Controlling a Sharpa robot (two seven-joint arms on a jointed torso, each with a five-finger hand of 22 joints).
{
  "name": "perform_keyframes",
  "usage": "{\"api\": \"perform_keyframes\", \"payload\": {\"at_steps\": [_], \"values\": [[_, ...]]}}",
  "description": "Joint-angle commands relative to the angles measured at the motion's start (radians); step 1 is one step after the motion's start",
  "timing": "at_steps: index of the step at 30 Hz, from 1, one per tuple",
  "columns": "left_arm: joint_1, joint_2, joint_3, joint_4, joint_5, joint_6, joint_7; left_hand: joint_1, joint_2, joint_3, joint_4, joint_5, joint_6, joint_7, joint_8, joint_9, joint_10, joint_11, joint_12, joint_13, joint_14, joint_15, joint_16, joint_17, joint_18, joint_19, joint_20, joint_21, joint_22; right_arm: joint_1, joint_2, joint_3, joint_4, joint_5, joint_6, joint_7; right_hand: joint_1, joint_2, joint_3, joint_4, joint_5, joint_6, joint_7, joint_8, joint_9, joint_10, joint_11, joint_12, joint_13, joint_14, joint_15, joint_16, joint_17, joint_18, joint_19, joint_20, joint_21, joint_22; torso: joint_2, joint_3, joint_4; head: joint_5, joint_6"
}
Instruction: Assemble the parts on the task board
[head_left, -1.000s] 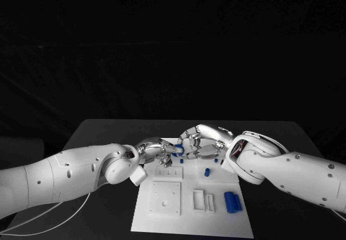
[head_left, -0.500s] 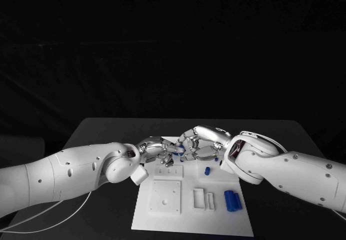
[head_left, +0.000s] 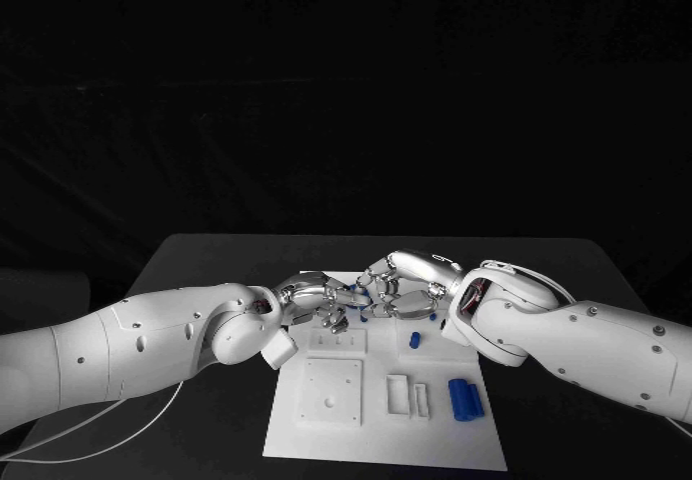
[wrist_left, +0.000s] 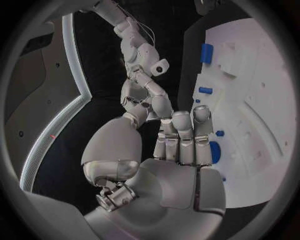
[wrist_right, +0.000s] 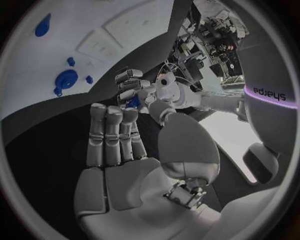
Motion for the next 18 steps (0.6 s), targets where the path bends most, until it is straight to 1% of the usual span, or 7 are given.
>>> {"api": "perform_keyframes", "payload": {"at_steps": [1,9,13,16,18], "values": [[0.001,0.000,0.001,-0.002,-0.001,0.012,0.007,-0.001,0.009,0.032,-0.037,0.003,0.008,-0.001,0.002,0.002,-0.055,-0.008,-0.003,0.001,0.001,-0.007,0.001,0.000,-0.015,-0.007,-0.125,-0.005,0.011,-0.001,-0.002,-0.001,0.000,-0.007,0.019,0.011,-0.003,0.006,0.022,0.005,-0.012,0.033,0.022,0.008,0.005,0.002,-0.006,0.007,0.002,-0.005,-0.004,0.008,0.010,0.017,0.000,-0.007,0.008,0.018,0.000,-0.0002,-0.0001,0.000,-0.001],[0.001,-0.001,0.001,-0.001,-0.001,0.011,0.004,-0.001,0.009,0.031,-0.038,0.003,0.008,-0.001,0.002,0.003,-0.055,-0.008,-0.003,0.001,0.001,-0.007,0.001,0.000,-0.015,-0.007,-0.125,-0.005,0.011,-0.001,-0.001,-0.001,0.003,-0.007,0.006,0.007,-0.006,0.002,0.042,0.004,-0.027,0.042,0.018,0.013,0.012,0.004,-0.009,0.009,0.004,-0.005,-0.005,0.014,0.008,0.017,0.001,-0.008,0.017,0.017,0.000,0.0000,0.0001,0.000,-0.001],[0.001,-0.001,0.001,0.004,0.004,0.005,0.002,-0.004,0.007,0.029,-0.037,0.003,0.007,0.000,0.002,0.003,-0.056,-0.008,-0.002,0.001,0.001,-0.006,0.001,0.000,-0.016,-0.007,-0.125,-0.005,0.011,-0.001,0.001,-0.001,0.007,-0.015,-0.014,-0.006,-0.010,-0.001,0.049,0.002,-0.028,0.057,0.012,0.021,0.020,0.008,-0.015,0.011,0.005,-0.002,-0.006,0.020,0.006,0.017,0.003,-0.010,0.024,0.017,0.000,-0.0003,0.0000,-0.001,-0.001],[0.001,0.000,0.001,0.007,0.013,-0.005,-0.002,-0.016,0.002,0.024,-0.030,0.003,-0.025,0.007,-0.018,-0.004,-0.060,-0.002,-0.002,0.002,-0.001,-0.002,0.002,0.000,-0.016,-0.006,-0.125,-0.005,0.011,-0.001,0.001,-0.001,0.009,-0.029,-0.038,-0.018,-0.011,-0.005,0.051,-0.002,-0.022,0.071,0.006,0.029,0.027,0.016,-0.021,0.017,0.008,0.004,-0.010,0.028,0.007,0.017,0.010,-0.014,0.033,0.018,0.000,-0.0006,0.0003,-0.002,-0.001],[0.001,0.000,0.001,0.008,0.022,-0.008,-0.002,-0.029,-0.011,0.018,-0.022,0.003,-0.049,0.013,-0.033,-0.013,-0.062,0.003,-0.001,0.003,-0.001,0.003,0.003,0.000,-0.017,-0.006,-0.125,-0.006,0.011,-0.001,0.001,-0.001,0.009,-0.037,-0.052,-0.024,-0.012,-0.006,0.054,-0.004,-0.020,0.082,0.001,0.034,0.032,0.025,-0.026,0.021,0.010,0.011,-0.013,0.035,0.007,0.017,0.017,-0.017,0.041,0.018,0.000,-0.0007,0.0006,-0.003,-0.001]]}}
